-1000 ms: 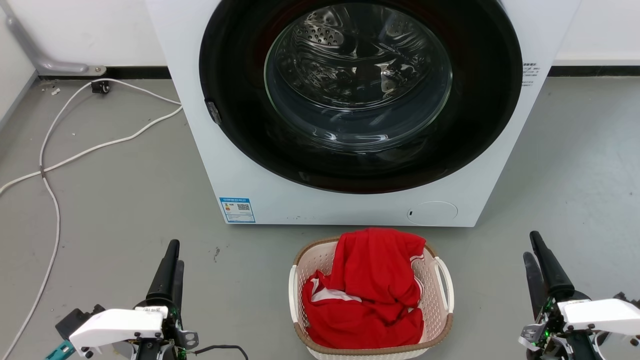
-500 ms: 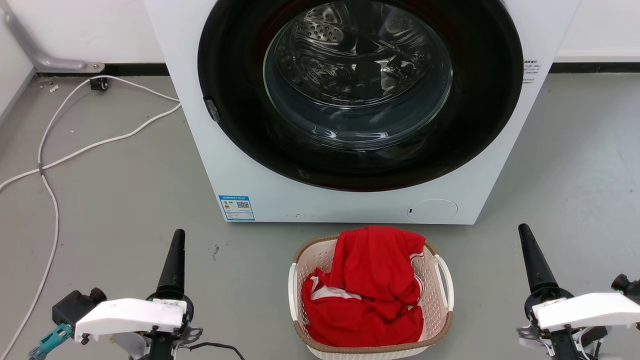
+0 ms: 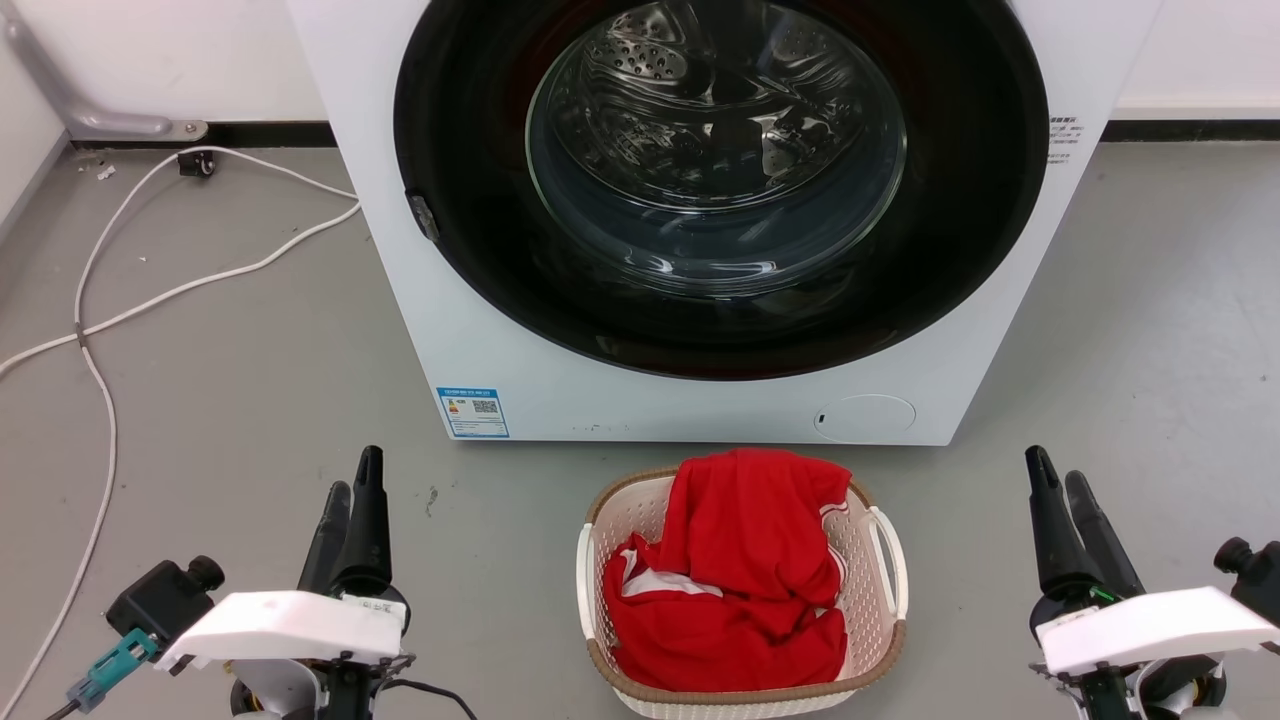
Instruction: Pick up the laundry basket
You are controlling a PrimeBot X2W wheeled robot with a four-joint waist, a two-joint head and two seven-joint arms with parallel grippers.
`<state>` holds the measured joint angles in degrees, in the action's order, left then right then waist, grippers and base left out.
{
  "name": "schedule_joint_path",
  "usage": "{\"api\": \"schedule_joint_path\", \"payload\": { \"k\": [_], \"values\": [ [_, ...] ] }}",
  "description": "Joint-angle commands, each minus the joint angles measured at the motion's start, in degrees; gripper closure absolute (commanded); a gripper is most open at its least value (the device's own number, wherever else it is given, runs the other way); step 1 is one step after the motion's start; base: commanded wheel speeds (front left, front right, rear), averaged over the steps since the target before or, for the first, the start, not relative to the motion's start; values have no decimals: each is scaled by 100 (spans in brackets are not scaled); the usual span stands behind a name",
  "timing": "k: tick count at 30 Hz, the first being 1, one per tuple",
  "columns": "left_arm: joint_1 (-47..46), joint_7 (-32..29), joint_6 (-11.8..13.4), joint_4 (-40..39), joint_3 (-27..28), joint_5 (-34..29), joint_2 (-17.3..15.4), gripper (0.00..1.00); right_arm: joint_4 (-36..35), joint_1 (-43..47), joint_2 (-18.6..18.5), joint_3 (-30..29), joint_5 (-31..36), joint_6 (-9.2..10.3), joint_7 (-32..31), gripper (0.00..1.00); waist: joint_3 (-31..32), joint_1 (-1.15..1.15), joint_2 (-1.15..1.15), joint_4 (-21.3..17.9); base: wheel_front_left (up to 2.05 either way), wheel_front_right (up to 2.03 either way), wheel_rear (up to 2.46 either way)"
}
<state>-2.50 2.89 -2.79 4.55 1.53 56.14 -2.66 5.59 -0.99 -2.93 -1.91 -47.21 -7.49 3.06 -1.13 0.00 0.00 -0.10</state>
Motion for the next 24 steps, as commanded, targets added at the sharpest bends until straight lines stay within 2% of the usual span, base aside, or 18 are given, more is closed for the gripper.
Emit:
{"api": "schedule_joint_path", "payload": {
  "k": [1,24],
  "values": [
    [18,81,-6,-151,-36,-276,-16,0,-150,12,-10,43,327,0,73,0,-1,0,0,1,0,0,0],
    [210,473,77,-383,-210,-1787,-20,0,-439,229,-5,175,1992,0,465,0,-5,0,0,0,0,0,0]
  ]
}}
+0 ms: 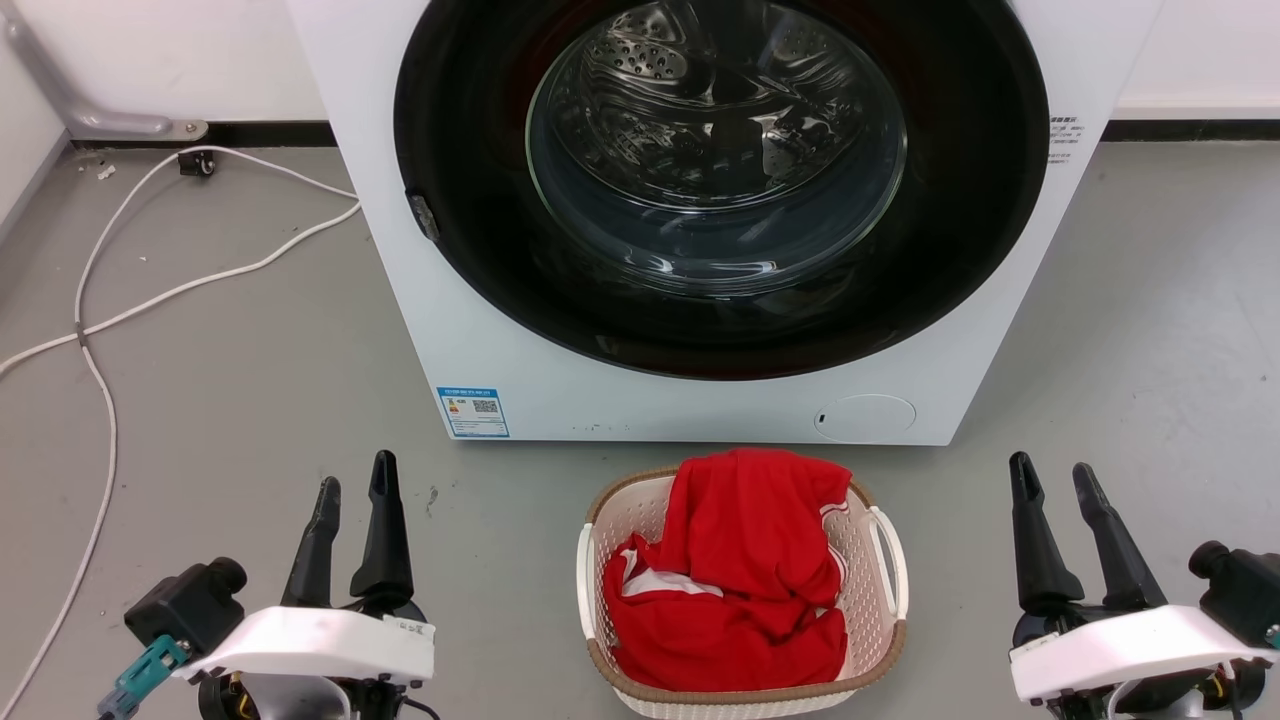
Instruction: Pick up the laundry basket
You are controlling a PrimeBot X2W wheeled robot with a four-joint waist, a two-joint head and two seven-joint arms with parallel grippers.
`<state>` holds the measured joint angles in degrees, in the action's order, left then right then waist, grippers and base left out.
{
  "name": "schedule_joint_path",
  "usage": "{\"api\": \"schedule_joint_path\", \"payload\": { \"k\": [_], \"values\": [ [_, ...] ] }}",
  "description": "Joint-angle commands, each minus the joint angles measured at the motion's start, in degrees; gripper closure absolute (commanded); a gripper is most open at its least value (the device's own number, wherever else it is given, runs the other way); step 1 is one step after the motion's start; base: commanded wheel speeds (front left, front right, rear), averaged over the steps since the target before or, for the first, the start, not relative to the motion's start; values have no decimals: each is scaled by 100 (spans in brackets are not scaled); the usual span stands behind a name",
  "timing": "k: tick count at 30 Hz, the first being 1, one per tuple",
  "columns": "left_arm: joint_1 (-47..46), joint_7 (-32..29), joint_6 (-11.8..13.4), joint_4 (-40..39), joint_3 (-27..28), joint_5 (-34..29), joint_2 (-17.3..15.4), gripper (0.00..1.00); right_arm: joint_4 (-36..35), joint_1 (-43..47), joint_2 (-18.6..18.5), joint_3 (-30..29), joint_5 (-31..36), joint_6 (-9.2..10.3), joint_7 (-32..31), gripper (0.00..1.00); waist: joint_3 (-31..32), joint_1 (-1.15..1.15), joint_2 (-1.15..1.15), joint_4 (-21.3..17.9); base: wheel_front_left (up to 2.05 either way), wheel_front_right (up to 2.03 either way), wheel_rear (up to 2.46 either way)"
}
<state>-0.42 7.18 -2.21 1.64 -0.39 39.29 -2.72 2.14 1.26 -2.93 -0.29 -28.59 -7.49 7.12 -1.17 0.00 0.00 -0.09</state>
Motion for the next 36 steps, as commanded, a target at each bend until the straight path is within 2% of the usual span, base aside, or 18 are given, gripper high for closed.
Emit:
{"api": "schedule_joint_path", "payload": {
  "k": [1,36],
  "values": [
    [12,60,22,-102,-25,-166,-15,0,-104,15,-5,19,204,0,71,0,-1,0,0,-2,0,0,0],
    [233,535,223,-289,-265,-2048,-19,0,-324,282,3,136,2279,0,544,0,-36,0,0,-18,0,0,0]
  ]
}}
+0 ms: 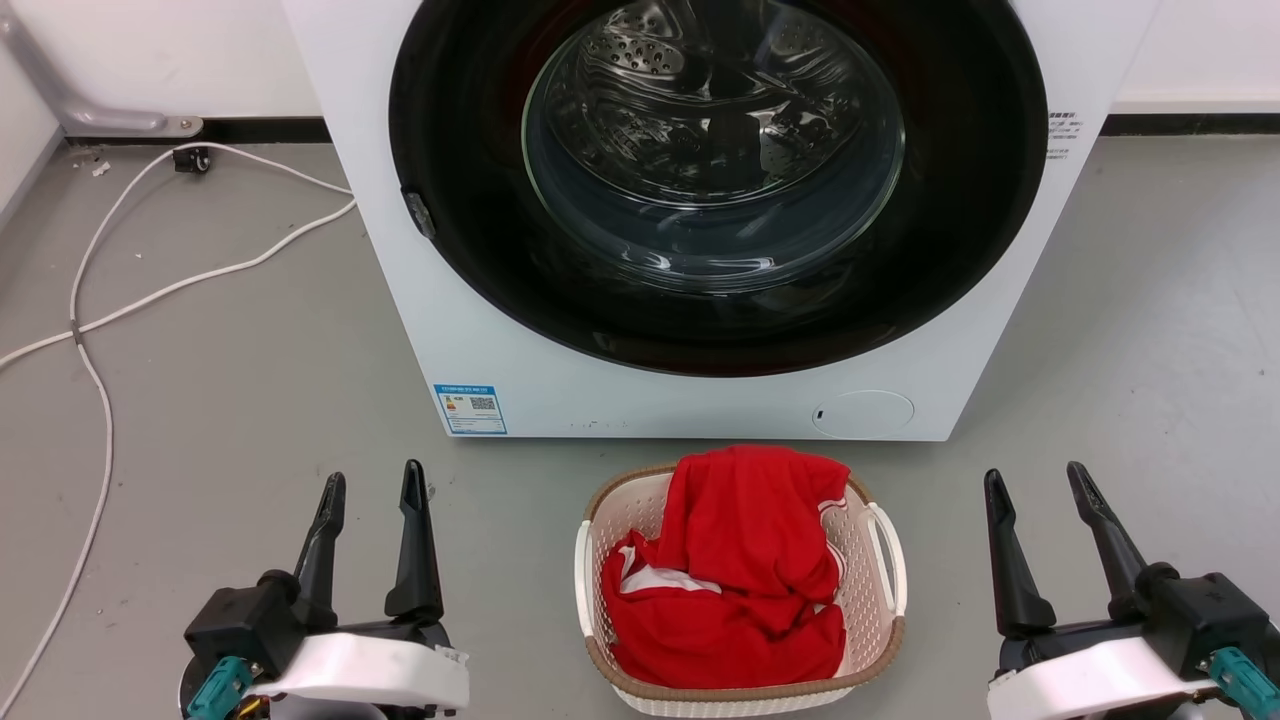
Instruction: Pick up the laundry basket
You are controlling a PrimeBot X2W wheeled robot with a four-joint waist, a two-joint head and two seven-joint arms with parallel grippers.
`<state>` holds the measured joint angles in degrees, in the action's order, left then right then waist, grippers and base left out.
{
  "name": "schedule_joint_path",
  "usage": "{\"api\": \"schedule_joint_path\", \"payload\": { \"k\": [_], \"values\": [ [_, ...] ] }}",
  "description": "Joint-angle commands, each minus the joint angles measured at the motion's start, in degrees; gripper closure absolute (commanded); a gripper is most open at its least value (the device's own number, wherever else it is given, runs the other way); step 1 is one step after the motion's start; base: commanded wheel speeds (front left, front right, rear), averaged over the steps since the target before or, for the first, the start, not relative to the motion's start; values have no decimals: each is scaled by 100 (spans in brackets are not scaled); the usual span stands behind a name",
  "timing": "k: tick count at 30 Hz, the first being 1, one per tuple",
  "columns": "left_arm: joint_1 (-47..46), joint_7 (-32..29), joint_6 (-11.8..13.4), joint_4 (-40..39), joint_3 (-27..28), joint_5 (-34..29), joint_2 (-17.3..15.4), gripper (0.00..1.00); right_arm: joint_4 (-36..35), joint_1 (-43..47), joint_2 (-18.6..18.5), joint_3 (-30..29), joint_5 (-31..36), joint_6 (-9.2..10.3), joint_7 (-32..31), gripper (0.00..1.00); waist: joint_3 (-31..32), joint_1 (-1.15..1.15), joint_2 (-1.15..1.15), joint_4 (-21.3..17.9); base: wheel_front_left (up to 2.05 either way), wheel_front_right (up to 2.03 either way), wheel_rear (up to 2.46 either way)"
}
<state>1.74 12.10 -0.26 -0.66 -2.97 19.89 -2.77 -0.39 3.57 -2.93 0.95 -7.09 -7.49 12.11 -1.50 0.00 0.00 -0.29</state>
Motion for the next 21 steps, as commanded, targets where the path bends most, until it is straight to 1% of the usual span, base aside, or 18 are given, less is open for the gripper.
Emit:
{"api": "schedule_joint_path", "payload": {
  "k": [1,21],
  "values": [
    [17,53,30,-57,-16,-156,-14,0,-77,57,4,13,178,0,62,0,-6,0,0,3,0,0,0],
    [132,276,64,-89,-115,-1010,-15,0,-158,166,8,65,1125,1,271,0,-19,0,0,0,0,0,0]
  ]
}}
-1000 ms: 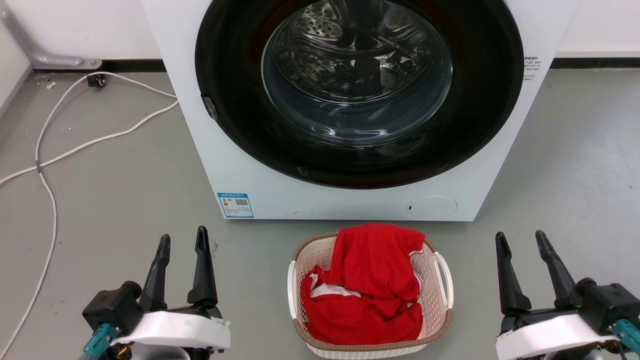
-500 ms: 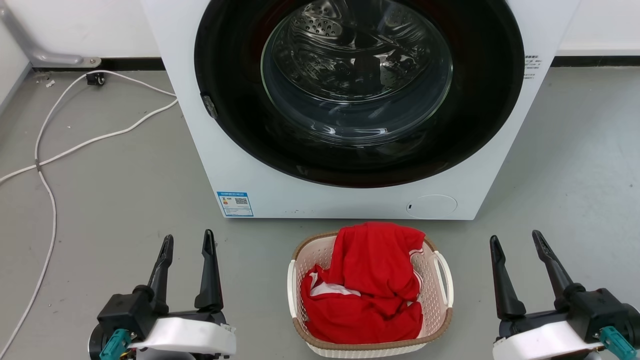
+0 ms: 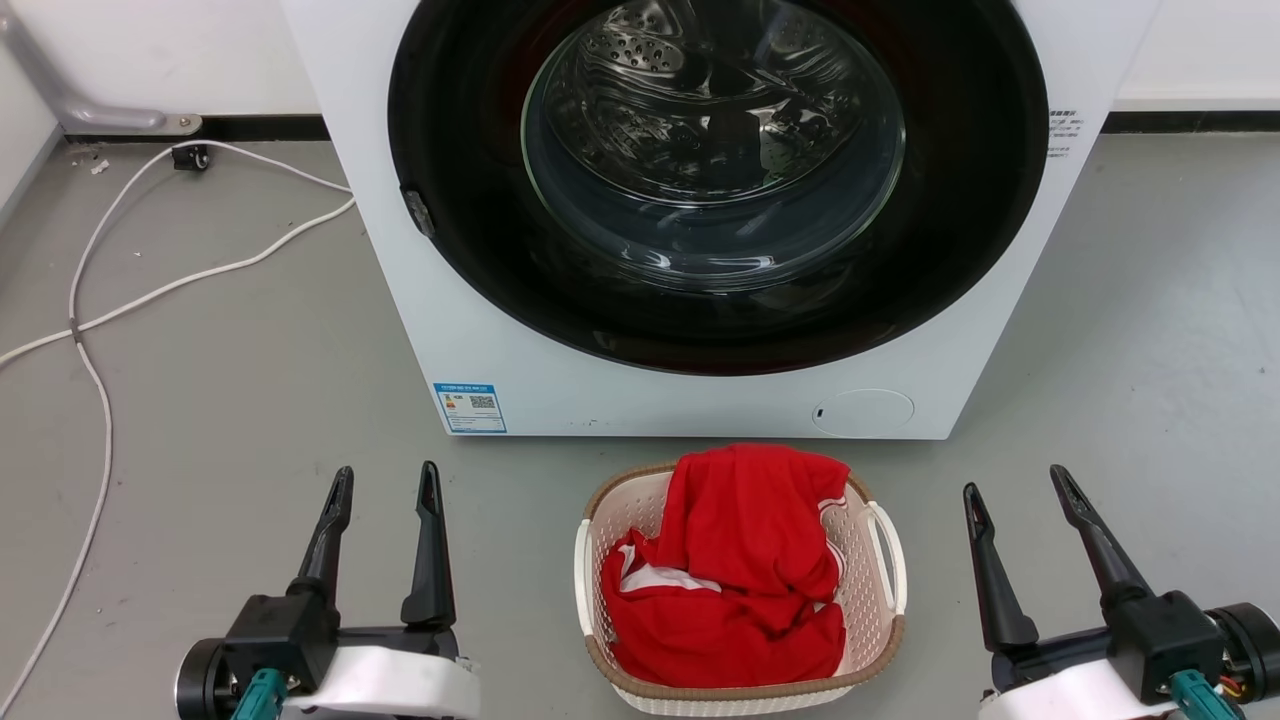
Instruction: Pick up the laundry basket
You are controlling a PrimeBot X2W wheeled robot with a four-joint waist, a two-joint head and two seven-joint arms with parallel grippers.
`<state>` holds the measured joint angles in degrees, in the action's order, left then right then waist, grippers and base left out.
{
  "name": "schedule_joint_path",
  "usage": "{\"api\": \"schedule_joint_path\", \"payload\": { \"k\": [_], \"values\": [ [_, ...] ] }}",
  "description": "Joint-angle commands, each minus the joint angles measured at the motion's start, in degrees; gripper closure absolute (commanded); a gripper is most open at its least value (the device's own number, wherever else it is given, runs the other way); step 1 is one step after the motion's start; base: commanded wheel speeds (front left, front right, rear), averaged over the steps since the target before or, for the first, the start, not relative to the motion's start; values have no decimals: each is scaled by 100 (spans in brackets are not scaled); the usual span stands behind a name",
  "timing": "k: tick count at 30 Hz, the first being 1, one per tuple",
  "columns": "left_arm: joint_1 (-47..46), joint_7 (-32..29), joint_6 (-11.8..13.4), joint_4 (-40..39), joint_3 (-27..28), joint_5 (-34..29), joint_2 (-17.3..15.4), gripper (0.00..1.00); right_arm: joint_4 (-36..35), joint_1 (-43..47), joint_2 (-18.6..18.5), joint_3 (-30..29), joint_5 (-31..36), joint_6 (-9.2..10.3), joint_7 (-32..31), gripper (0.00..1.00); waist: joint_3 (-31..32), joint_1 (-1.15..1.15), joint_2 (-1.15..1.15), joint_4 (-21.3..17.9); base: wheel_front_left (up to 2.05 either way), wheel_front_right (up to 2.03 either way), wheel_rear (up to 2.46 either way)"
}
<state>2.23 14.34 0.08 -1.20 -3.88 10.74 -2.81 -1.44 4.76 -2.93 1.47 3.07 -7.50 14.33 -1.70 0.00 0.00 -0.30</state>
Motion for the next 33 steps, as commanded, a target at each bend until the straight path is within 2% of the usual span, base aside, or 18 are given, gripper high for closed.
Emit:
{"api": "schedule_joint_path", "payload": {
  "k": [1,5,33],
  "values": [
    [86,58,34,-43,-29,-128,-12,0,-53,59,8,17,154,2,54,0,2,0,0,1,0,0,0],
    [108,99,62,-65,-50,-278,-12,0,-65,99,9,26,308,2,99,0,5,0,0,-1,0,0,0],
    [16,88,53,106,-35,-243,-12,0,35,0,9,-64,221,3,88,0,-103,0,0,-17,0,0,0]
  ]
}}
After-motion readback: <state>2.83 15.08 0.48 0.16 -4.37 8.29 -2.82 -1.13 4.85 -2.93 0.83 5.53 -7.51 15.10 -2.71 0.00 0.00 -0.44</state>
